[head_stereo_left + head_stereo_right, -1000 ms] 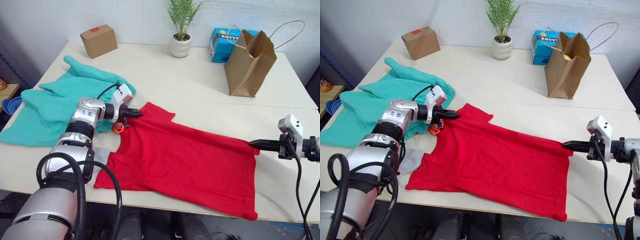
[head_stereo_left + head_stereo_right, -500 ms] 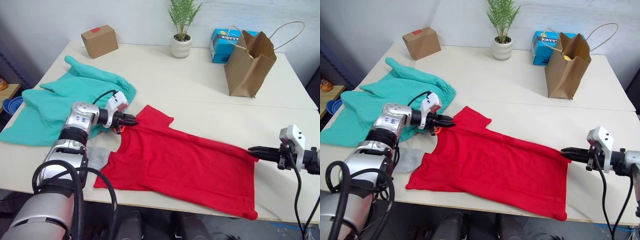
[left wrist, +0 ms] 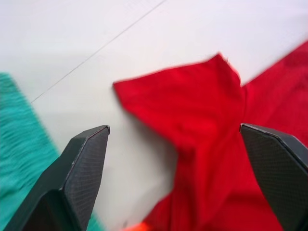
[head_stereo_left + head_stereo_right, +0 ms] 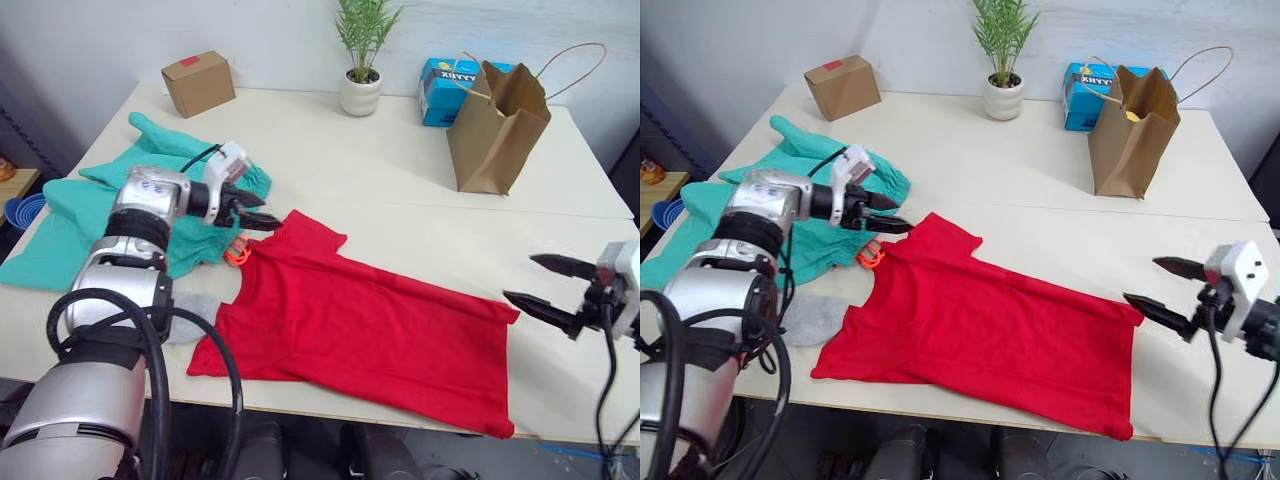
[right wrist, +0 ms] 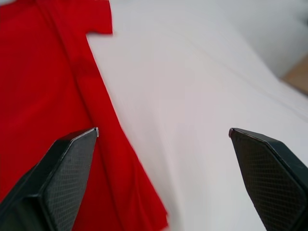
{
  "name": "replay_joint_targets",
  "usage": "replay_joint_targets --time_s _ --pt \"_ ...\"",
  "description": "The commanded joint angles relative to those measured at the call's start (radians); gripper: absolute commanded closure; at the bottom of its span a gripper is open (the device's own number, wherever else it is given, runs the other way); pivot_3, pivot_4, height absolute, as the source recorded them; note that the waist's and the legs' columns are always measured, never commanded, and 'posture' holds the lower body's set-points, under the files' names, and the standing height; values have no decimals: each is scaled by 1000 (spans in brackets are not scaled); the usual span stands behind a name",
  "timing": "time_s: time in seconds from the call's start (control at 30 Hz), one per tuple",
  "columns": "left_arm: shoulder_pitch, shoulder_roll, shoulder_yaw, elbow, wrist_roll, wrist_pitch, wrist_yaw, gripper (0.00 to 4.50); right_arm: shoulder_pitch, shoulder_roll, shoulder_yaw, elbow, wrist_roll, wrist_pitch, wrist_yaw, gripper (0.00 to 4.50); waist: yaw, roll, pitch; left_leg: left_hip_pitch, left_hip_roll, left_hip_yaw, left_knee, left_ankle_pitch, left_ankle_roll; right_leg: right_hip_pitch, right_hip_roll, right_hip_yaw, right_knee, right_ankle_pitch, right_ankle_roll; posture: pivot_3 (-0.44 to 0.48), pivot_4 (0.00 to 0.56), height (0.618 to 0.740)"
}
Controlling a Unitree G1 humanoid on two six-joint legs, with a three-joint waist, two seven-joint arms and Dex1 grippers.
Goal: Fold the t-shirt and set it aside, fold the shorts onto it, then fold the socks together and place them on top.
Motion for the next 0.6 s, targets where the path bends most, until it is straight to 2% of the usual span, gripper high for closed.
replay_joint_targets --time_s 0.03,0.13,0.33,0.43,0.6 --pt "-10 -36 27 30 2 -34 188 11 3 20 2 -77 23 -10 -45 33 -1 0 0 0 0 0 0 0 0 0 0 0 0 0 0 0 150 740" --pt "1 -82 17 50 25 -69 296 11 19 35 17 -106 24 -11 -62 33 0 0 0 -1 0 0 0 0 0 -1 0 0 0 0 0 0 150 740" --pt "29 -141 -57 65 107 -128 337 11 53 61 20 -155 41 5 -94 33 1 0 0 0 0 0 0 0 0 -1 0 0 0 0 0 0 150 740" --pt "25 -157 -31 69 81 -105 310 594 83 63 11 -182 59 19 -103 0 4 0 0 0 0 0 0 0 0 0 0 0 0 0 0 0 150 740" --pt "32 -164 48 70 20 -68 328 2140 88 61 2 -197 79 32 -126 0 4 0 0 0 0 1 0 0 0 0 0 0 0 0 0 0 150 740"
